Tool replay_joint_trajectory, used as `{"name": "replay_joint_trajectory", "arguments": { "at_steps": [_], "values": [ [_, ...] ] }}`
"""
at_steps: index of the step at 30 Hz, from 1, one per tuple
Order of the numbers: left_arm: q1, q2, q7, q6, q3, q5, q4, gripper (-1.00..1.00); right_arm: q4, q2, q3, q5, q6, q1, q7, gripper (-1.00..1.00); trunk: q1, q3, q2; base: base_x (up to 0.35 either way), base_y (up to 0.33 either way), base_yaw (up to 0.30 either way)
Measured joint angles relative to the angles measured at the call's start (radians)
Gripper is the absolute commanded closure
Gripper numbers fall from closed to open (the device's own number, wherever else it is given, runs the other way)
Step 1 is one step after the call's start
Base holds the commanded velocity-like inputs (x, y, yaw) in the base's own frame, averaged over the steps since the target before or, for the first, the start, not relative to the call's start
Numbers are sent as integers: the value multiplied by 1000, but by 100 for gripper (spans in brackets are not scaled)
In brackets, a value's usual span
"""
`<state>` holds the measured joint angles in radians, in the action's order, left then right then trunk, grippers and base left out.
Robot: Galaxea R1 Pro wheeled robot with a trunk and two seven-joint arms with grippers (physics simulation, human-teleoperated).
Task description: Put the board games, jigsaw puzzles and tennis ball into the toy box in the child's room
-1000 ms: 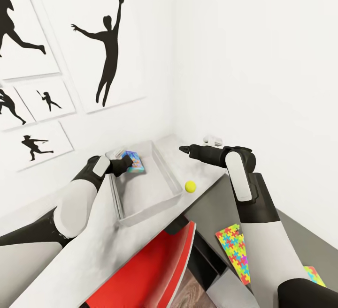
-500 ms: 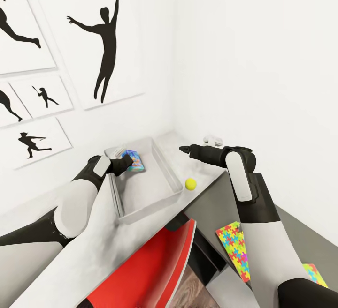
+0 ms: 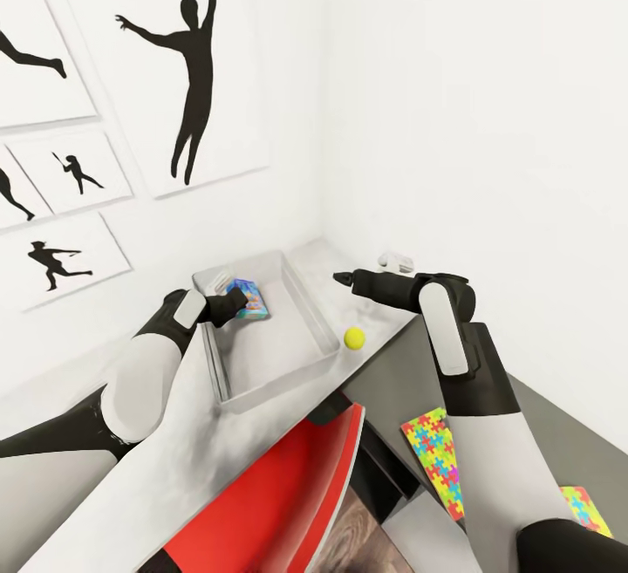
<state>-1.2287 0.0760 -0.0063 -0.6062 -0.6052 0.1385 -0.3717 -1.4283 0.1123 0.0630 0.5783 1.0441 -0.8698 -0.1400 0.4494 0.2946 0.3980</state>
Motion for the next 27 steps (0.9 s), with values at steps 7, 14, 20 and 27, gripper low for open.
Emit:
{"name": "replay_joint_trajectory", "arguments": {
  "at_steps": [7,14,20,27],
  "values": [
    [-1,0,0,1,0,1,-9,100,-52,-1,0,1,0,18,0,-100,0,1,0,0,0,0],
    [-1,1,0,2,0,1,-10,-100,-56,-1,1,1,0,20,0,-100,0,1,0,0,0,0],
    [-1,3,0,3,0,1,-10,-100,-56,0,1,1,0,20,0,-100,0,1,0,0,0,0],
    [-1,2,0,2,0,1,-10,-100,-56,-1,1,1,0,21,0,-100,0,1,0,0,0,0]
  ]
}}
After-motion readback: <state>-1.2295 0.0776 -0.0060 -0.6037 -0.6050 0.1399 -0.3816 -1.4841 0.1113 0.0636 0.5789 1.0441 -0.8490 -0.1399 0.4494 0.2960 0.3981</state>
